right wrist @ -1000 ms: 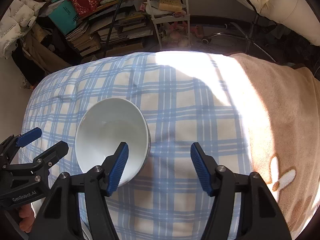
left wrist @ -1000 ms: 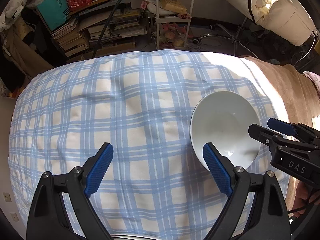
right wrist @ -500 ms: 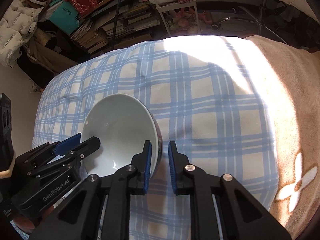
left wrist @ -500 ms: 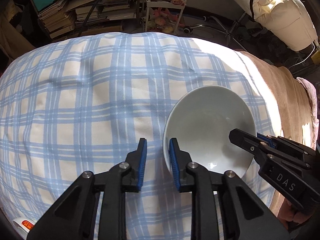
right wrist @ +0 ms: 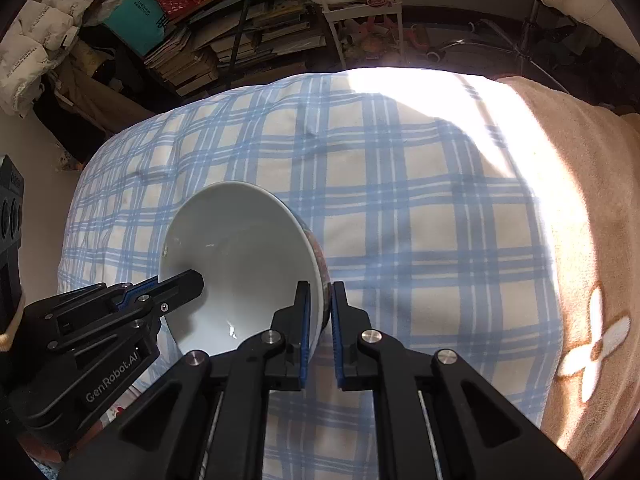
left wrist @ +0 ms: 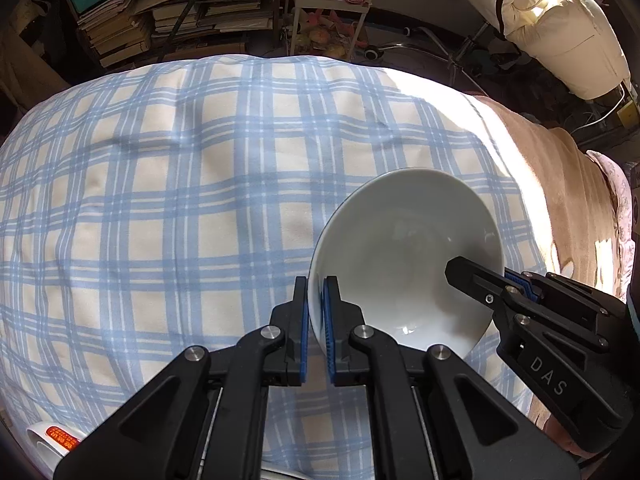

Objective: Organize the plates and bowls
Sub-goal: 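Close both tools on opposite rims of the white bowl, then lift the white bowl with both tools and carry it to the nested bowls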

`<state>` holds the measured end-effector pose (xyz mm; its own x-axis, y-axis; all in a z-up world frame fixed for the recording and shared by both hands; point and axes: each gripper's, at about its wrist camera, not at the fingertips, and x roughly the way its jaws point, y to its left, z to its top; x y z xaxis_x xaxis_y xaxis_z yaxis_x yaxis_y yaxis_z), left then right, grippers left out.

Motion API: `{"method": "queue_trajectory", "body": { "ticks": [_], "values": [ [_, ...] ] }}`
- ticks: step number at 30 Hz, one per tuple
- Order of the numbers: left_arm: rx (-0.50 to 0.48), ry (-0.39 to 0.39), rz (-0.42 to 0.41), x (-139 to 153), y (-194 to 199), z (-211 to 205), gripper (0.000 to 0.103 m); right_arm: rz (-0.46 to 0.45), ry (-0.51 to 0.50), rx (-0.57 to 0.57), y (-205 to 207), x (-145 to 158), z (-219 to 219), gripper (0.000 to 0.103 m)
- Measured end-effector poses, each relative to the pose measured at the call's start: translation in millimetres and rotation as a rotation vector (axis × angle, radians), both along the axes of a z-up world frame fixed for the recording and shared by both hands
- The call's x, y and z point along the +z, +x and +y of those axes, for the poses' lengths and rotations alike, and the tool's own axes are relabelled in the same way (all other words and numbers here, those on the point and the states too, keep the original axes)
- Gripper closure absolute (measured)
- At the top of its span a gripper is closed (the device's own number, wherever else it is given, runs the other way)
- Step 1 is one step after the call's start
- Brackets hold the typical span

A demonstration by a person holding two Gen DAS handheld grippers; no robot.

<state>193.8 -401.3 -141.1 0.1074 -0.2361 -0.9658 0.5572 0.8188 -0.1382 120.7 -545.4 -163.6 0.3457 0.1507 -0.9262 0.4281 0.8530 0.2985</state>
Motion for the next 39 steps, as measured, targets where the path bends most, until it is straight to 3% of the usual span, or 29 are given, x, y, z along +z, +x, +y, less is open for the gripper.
{"method": "queue_trajectory", "body": {
  "ticks": [15, 39],
  "values": [
    [0.073, 0.015, -0.084, 45.4, -4.1, 82.7, 0.094, -0.054, -0.025, 0.082, 11.6, 45.8, 74.4, 0.092],
    [0.259, -0.011, -0.155, 90.3, -32.0, 257.2, 0.094, -0.132, -0.022, 0.253, 10.4, 88.1, 239.7, 0.092]
  ]
}}
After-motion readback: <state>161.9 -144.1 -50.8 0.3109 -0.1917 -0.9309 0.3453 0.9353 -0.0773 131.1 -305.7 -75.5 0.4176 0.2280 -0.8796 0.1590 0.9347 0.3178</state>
